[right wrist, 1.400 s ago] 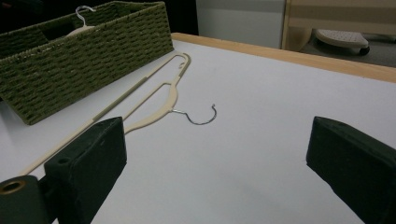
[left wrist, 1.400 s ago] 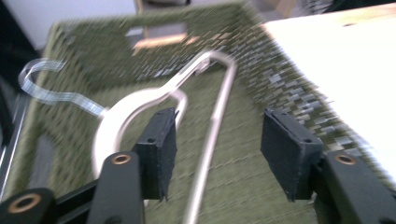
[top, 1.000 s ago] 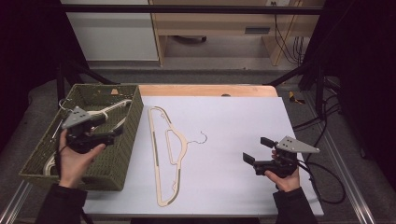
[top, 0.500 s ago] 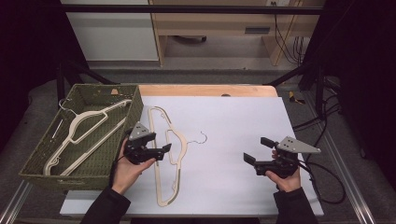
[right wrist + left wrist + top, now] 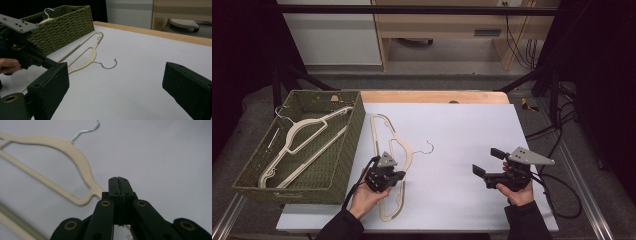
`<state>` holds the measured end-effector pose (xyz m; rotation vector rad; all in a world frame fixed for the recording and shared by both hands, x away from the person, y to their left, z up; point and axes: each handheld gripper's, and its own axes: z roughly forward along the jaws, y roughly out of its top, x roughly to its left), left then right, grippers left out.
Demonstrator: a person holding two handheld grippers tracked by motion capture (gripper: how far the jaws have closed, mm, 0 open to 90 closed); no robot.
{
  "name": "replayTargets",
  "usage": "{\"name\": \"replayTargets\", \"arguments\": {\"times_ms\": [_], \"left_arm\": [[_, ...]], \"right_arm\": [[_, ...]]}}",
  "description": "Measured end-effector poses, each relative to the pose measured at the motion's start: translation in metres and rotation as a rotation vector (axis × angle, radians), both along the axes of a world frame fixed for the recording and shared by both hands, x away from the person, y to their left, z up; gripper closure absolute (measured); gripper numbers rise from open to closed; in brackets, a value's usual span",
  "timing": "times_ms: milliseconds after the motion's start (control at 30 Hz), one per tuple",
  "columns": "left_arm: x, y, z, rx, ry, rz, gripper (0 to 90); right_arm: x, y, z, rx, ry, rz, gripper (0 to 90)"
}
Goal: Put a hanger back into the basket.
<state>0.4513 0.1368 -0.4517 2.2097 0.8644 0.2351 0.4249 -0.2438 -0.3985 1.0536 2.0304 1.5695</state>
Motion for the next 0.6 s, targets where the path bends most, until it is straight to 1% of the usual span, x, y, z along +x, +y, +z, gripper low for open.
{"name": "replayTargets", "arguments": {"times_ms": [33,67,100,133,200,267,300,367,433,500,567,600], "left_arm": [[-0.003,-0.003,-0.002,-0.001,0.008,-0.016,90.0],[-0.005,-0.007,-0.004,0.004,0.018,-0.032,90.0],[-0.008,-0.01,-0.006,0.018,0.019,-0.051,90.0],[-0.011,-0.013,-0.009,0.016,0.02,-0.059,90.0],[-0.017,-0.019,-0.013,0.039,0.025,-0.089,90.0],[-0.021,-0.023,-0.019,0.073,0.029,-0.11,90.0],[-0.024,-0.023,-0.019,0.081,0.01,-0.114,90.0],[-0.026,-0.021,-0.017,0.09,0.024,-0.117,90.0],[-0.028,-0.016,-0.018,0.088,0.031,-0.115,90.0],[-0.03,-0.009,-0.016,0.1,0.053,-0.108,90.0],[-0.034,0.0,-0.014,0.119,0.055,-0.091,90.0],[-0.036,0.006,-0.014,0.122,0.062,-0.083,90.0]], "right_arm": [[0.0,0.0,-0.001,-0.005,-0.004,0.004,7.5],[0.0,0.001,-0.001,0.0,0.003,0.002,7.5],[0.001,0.001,-0.002,-0.002,0.002,0.003,7.5],[0.001,0.002,-0.002,-0.004,0.004,0.005,7.5],[0.001,0.003,-0.003,-0.011,0.008,0.004,7.5],[0.001,0.003,-0.003,-0.01,0.007,0.006,7.5],[0.001,0.003,-0.003,-0.01,0.006,0.003,7.5],[0.001,0.002,-0.003,-0.012,0.008,0.004,7.5],[0.001,0.003,-0.003,-0.013,0.006,0.005,7.6],[0.001,0.003,-0.004,-0.016,0.005,0.013,7.6],[0.001,0.004,-0.004,-0.015,0.008,0.012,7.7],[0.001,0.005,-0.004,-0.015,0.01,0.012,7.7]]}}
